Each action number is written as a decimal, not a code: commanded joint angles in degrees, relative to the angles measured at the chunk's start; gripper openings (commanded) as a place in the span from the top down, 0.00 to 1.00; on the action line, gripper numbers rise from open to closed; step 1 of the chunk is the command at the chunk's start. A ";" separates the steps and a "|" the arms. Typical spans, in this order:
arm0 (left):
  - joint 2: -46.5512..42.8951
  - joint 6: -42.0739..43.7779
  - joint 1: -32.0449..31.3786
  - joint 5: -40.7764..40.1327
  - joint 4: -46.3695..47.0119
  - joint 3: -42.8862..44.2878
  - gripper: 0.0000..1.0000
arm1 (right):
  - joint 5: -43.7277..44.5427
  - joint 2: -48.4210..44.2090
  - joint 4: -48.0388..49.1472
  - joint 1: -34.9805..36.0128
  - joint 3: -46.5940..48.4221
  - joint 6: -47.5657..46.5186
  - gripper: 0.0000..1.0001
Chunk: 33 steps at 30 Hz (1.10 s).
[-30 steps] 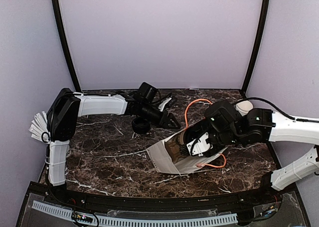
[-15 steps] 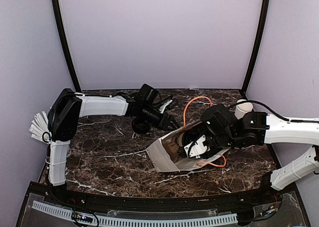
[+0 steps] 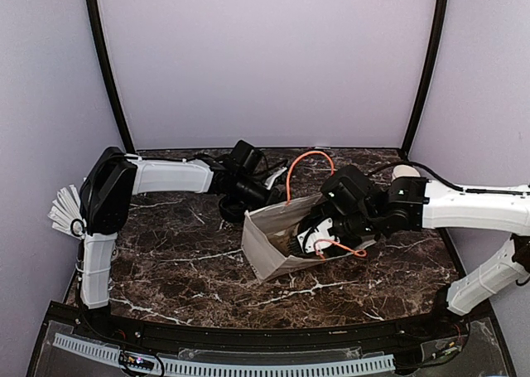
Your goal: Pack the takeout coffee
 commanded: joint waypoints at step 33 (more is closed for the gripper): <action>-11.77 2.69 8.77 -4.79 -1.49 -6.97 0.50 | -19.97 25.70 -29.64 -4.58 24.11 15.56 0.48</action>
